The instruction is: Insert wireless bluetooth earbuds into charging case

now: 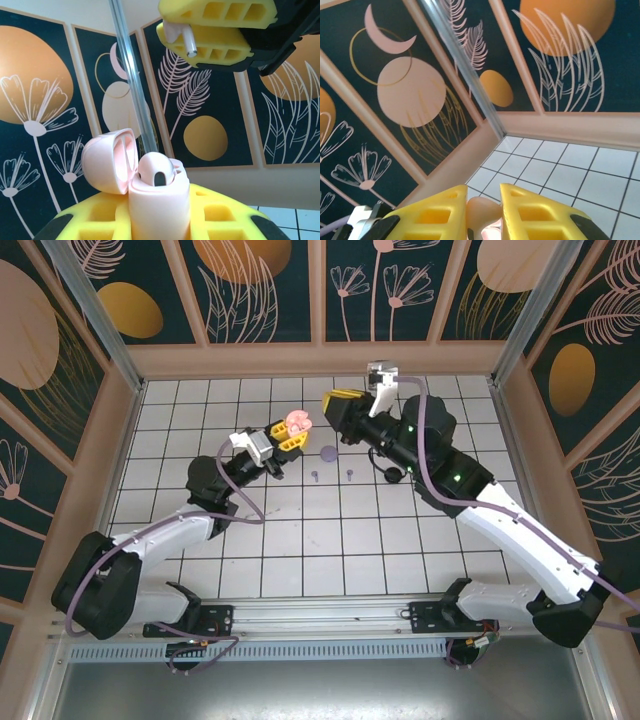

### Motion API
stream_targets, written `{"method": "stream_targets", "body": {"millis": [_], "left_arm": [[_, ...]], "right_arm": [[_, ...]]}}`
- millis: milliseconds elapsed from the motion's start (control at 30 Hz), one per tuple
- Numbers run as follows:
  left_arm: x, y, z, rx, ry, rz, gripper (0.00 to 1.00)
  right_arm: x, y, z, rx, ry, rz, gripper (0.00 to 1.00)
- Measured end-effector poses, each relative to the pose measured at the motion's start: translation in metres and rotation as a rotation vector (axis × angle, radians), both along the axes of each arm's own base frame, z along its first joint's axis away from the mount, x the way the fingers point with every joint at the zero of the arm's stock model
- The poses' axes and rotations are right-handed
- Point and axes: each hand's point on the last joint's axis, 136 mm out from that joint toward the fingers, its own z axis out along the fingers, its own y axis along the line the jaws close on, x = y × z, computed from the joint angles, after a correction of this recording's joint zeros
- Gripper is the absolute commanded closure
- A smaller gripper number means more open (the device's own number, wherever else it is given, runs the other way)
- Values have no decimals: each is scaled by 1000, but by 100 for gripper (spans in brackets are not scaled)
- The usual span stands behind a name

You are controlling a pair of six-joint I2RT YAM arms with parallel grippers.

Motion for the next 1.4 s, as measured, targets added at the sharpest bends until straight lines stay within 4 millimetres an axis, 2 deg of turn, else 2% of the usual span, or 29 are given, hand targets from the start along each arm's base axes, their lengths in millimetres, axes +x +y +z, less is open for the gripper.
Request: {"method": "stream_targets", "body": {"millis": [167, 533, 1000, 1400], "left_arm": [[0, -6, -3, 6, 14, -18, 100], [1, -8, -2, 3, 14, -23, 100], [-1, -10, -2, 6, 14, -32, 100], [-1, -11, -3, 6, 17, -35, 100]], "right_arm": [[-5, 10, -11, -7, -17, 50, 79], [-6, 17, -27, -19, -21, 65, 79], [3, 28, -48, -52, 10, 66, 80], [6, 29, -52, -56, 13, 55, 80]]}}
